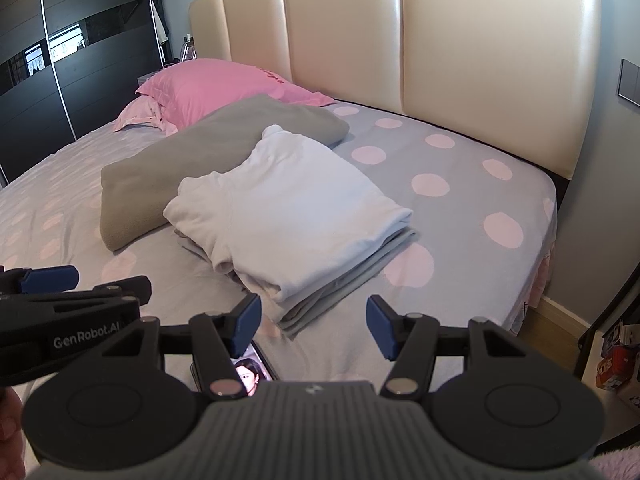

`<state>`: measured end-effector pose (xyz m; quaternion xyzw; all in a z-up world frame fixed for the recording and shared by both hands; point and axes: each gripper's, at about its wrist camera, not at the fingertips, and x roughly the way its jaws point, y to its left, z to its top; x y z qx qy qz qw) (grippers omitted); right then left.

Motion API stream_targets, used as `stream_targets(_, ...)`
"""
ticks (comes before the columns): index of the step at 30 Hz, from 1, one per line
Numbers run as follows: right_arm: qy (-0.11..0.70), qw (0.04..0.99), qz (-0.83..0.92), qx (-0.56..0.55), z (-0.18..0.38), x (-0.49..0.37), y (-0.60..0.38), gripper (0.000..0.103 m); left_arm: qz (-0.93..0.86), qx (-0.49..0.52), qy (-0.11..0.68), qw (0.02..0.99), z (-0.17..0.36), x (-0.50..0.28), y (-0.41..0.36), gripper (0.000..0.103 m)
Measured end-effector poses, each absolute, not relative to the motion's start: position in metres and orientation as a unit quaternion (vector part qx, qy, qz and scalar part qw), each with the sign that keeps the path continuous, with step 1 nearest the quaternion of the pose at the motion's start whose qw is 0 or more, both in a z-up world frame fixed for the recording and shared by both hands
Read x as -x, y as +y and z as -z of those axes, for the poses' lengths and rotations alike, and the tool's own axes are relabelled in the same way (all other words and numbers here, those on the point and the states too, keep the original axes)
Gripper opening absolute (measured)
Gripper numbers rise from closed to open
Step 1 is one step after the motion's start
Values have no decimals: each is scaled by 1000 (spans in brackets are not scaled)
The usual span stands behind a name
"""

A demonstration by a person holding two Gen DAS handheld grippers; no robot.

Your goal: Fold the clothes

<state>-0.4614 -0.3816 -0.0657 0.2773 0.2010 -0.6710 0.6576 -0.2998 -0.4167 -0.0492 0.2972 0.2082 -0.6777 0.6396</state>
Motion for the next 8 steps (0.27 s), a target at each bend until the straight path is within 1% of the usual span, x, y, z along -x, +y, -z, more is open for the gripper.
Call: stream_targets(8,200,659,670,-277,65,461,-381,61,678,-296,211,639,50,300,-416,67)
